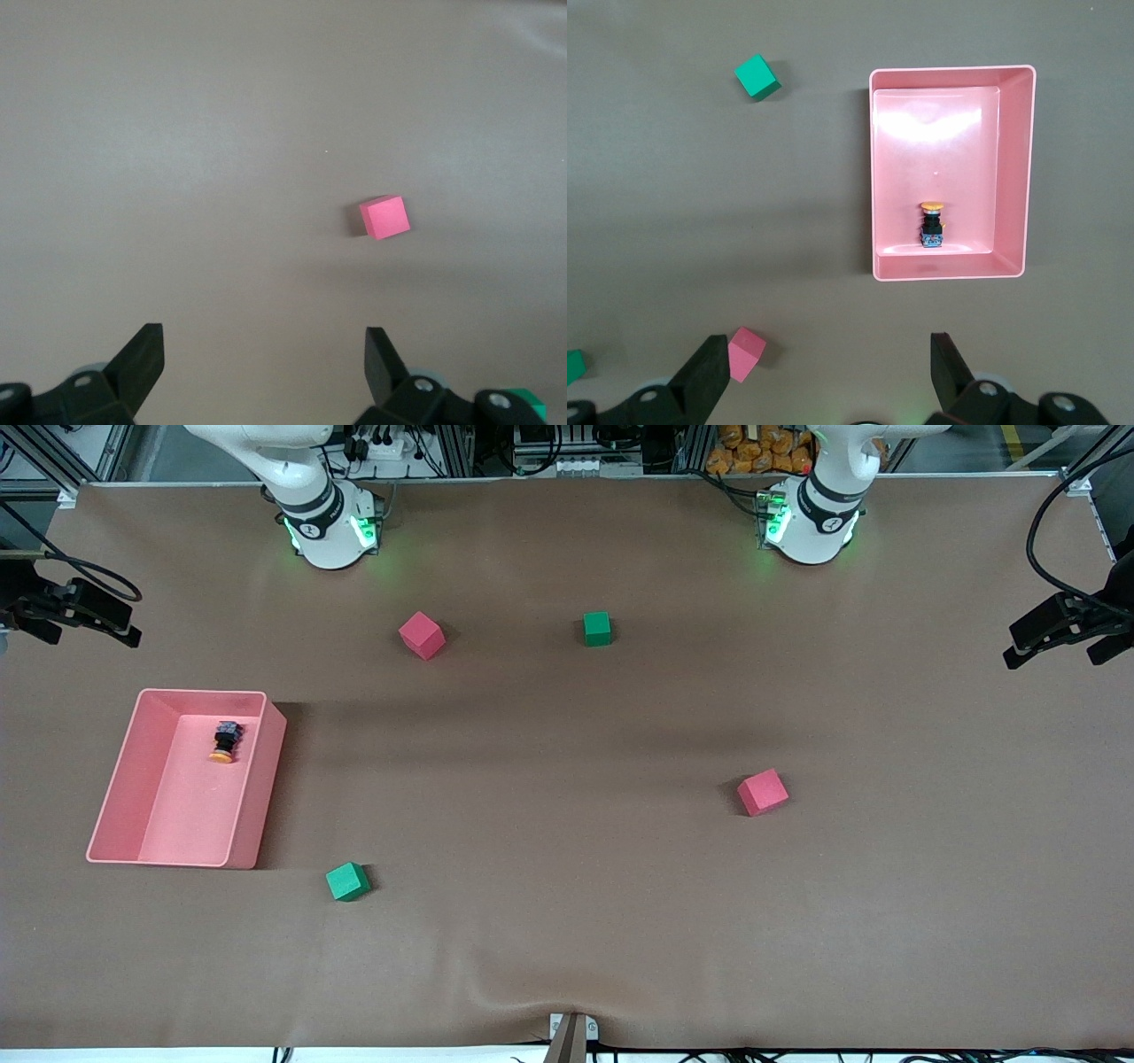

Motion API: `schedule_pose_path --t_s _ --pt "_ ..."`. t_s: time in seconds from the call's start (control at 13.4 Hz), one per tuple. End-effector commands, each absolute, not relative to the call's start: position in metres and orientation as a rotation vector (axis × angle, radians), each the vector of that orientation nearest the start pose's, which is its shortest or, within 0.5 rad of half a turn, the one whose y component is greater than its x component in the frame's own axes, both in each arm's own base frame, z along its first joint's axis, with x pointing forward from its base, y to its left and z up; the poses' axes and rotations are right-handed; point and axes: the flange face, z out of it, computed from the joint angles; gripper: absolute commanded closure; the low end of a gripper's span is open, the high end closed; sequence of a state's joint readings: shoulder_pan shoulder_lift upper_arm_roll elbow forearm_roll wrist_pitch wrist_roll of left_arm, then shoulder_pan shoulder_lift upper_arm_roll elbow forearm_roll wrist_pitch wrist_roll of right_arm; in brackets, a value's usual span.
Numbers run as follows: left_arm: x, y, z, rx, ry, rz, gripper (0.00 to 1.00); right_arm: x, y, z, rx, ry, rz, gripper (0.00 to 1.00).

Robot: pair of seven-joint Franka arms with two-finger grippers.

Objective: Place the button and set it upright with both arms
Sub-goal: 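Reach the right gripper toward the yellow button in the pink tray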

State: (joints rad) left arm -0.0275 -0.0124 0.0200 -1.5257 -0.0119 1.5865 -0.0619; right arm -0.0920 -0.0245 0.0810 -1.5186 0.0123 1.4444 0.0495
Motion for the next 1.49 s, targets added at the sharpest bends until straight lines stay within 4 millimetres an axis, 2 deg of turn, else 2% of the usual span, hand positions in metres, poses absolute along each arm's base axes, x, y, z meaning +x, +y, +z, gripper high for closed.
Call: schedule_pose_path --t_s 0.0,0.15,0.37,0.52,0.75,1.12,1.27,1.42 --pt "0.554 -0.004 0.657 -3.133 -0.063 -0.111 0.0 0.525 -0.01 0.638 -3.141 0.109 0.132 0.0" --pt "0.554 -0.005 0.656 -3.144 -0.06 -0.101 0.0 0.522 -0.022 0.633 -3.137 0.145 0.174 0.0" --pt "0.554 -0.004 0.649 -3.144 -0.063 -0.065 0.0 0.523 -0.022 0.632 -3.136 0.145 0.176 0.0" --pt "0.553 -0.002 0.653 -3.137 -0.063 -0.072 0.0 0.527 -0.024 0.623 -3.133 0.149 0.2 0.0" --pt "0.554 -0.002 0.649 -3.135 -0.075 -0.06 0.0 0.527 -0.04 0.57 -3.119 0.194 0.31 0.0" --pt "0.554 -0.001 0.65 -3.135 -0.068 -0.063 0.0 0.519 -0.096 0.475 -3.1 0.31 0.3 0.0" --pt "0.556 -0.001 0.647 -3.135 -0.072 -0.056 0.0 0.514 -0.122 0.434 -3.136 0.223 0.24 0.0" --pt "0.556 -0.001 0.648 -3.135 -0.065 -0.06 0.0 0.511 -0.155 0.382 -3.131 0.126 0.217 0.0"
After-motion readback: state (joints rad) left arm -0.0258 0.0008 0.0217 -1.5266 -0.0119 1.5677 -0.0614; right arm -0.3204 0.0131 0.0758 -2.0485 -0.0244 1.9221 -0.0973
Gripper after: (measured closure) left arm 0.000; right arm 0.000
